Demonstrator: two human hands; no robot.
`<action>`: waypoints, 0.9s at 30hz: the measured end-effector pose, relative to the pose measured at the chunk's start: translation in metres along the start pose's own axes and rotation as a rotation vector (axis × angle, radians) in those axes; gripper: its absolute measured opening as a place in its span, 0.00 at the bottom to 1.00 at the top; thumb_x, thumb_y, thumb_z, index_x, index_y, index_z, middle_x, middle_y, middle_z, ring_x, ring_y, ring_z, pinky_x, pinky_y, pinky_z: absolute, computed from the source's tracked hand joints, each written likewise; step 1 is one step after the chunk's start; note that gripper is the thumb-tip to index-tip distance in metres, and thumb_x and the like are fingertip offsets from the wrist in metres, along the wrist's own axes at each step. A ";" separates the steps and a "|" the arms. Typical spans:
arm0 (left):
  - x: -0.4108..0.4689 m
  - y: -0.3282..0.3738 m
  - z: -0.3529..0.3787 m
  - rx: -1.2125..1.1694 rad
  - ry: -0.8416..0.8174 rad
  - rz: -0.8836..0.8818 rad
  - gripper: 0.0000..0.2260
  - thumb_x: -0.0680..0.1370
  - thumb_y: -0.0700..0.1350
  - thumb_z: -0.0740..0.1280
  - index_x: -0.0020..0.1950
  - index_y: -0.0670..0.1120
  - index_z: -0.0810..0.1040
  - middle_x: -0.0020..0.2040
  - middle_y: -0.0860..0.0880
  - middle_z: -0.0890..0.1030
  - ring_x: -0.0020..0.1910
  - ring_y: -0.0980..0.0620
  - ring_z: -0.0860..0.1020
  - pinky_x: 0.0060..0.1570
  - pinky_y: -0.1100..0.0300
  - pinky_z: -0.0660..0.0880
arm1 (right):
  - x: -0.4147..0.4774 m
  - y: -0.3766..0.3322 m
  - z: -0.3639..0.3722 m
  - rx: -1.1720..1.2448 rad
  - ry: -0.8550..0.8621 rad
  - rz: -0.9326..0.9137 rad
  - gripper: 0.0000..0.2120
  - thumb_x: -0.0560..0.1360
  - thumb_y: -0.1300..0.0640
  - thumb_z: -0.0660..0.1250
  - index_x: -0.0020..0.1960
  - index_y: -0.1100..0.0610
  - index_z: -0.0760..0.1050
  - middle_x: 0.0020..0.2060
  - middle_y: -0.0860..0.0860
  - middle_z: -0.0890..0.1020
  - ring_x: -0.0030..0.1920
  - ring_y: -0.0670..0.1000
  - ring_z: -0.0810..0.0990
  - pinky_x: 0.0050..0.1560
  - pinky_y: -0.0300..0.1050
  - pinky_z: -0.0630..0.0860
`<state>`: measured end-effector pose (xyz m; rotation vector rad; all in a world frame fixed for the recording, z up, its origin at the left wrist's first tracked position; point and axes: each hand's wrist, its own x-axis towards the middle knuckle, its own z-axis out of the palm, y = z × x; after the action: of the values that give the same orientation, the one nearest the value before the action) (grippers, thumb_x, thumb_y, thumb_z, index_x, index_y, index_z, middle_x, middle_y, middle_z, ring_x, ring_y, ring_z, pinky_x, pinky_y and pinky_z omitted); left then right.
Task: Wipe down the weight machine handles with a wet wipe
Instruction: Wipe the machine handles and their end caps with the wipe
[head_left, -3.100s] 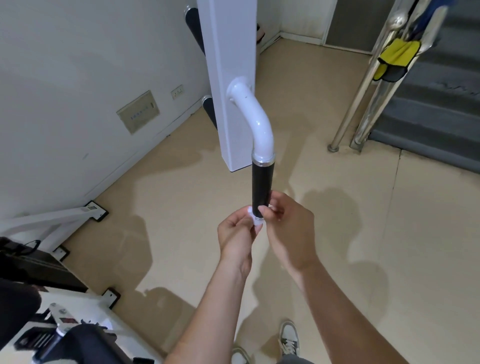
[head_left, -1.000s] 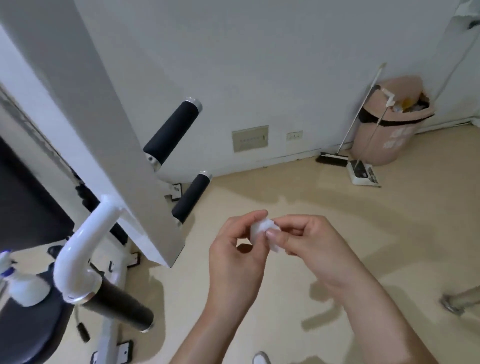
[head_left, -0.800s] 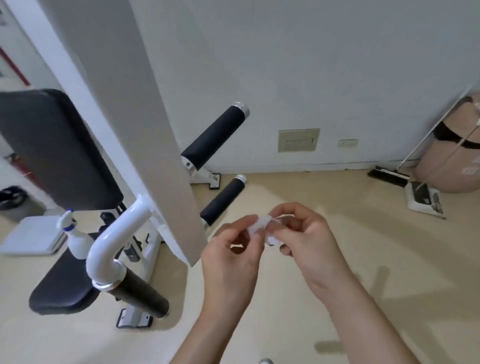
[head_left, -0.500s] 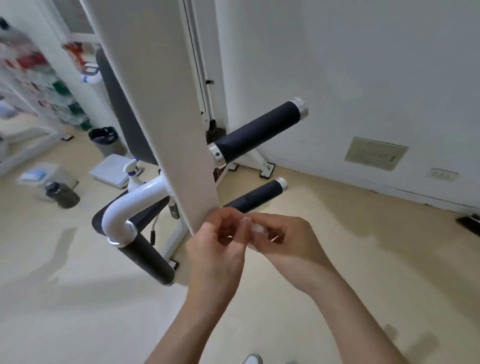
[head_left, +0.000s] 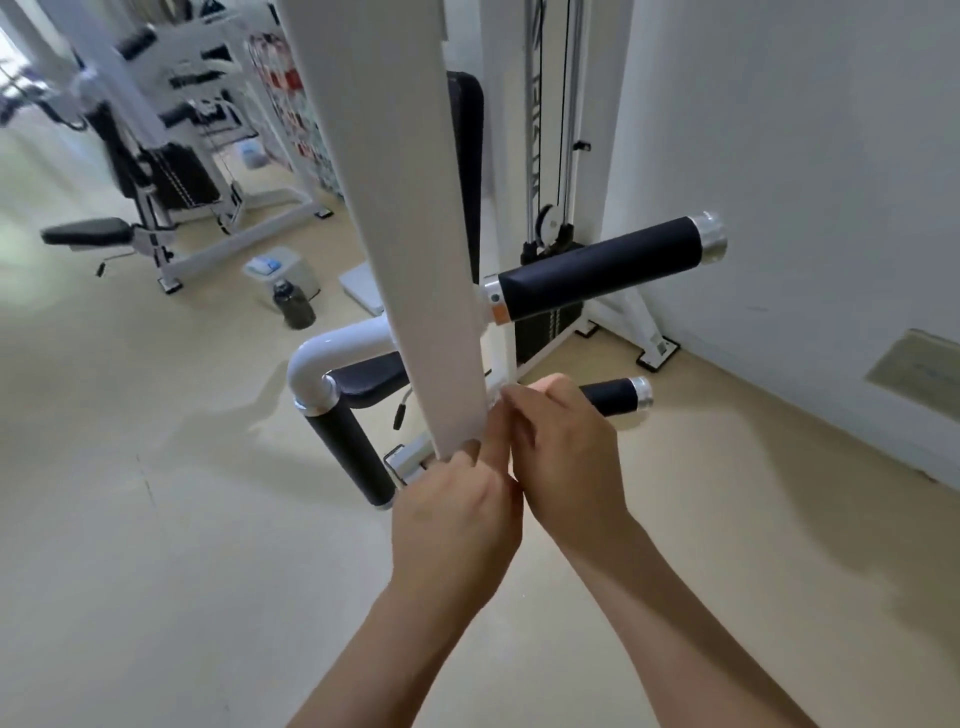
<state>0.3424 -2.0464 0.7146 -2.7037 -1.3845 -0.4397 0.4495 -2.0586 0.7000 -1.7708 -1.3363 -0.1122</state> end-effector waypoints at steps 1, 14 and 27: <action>0.002 0.000 0.002 0.064 -0.018 0.020 0.30 0.68 0.42 0.71 0.69 0.44 0.71 0.29 0.49 0.77 0.20 0.46 0.71 0.19 0.61 0.60 | 0.002 0.002 0.000 -0.025 -0.015 -0.019 0.03 0.73 0.63 0.70 0.46 0.61 0.81 0.36 0.54 0.78 0.34 0.53 0.78 0.39 0.45 0.80; 0.021 -0.005 0.017 0.169 -0.113 0.067 0.37 0.63 0.40 0.73 0.70 0.35 0.67 0.21 0.47 0.69 0.18 0.49 0.56 0.25 0.67 0.46 | 0.002 0.016 0.015 0.014 0.036 0.015 0.08 0.76 0.61 0.66 0.50 0.61 0.82 0.45 0.54 0.81 0.45 0.54 0.79 0.47 0.48 0.79; 0.029 -0.006 0.012 0.148 -0.058 0.092 0.32 0.66 0.42 0.72 0.69 0.38 0.71 0.25 0.46 0.74 0.21 0.49 0.57 0.22 0.63 0.53 | 0.019 0.018 0.022 -0.129 0.036 -0.071 0.05 0.72 0.65 0.70 0.46 0.60 0.82 0.43 0.54 0.84 0.42 0.58 0.80 0.45 0.50 0.79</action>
<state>0.3563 -2.0177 0.7105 -2.6650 -1.2453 -0.2439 0.4627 -2.0303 0.6871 -1.8196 -1.3927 -0.2742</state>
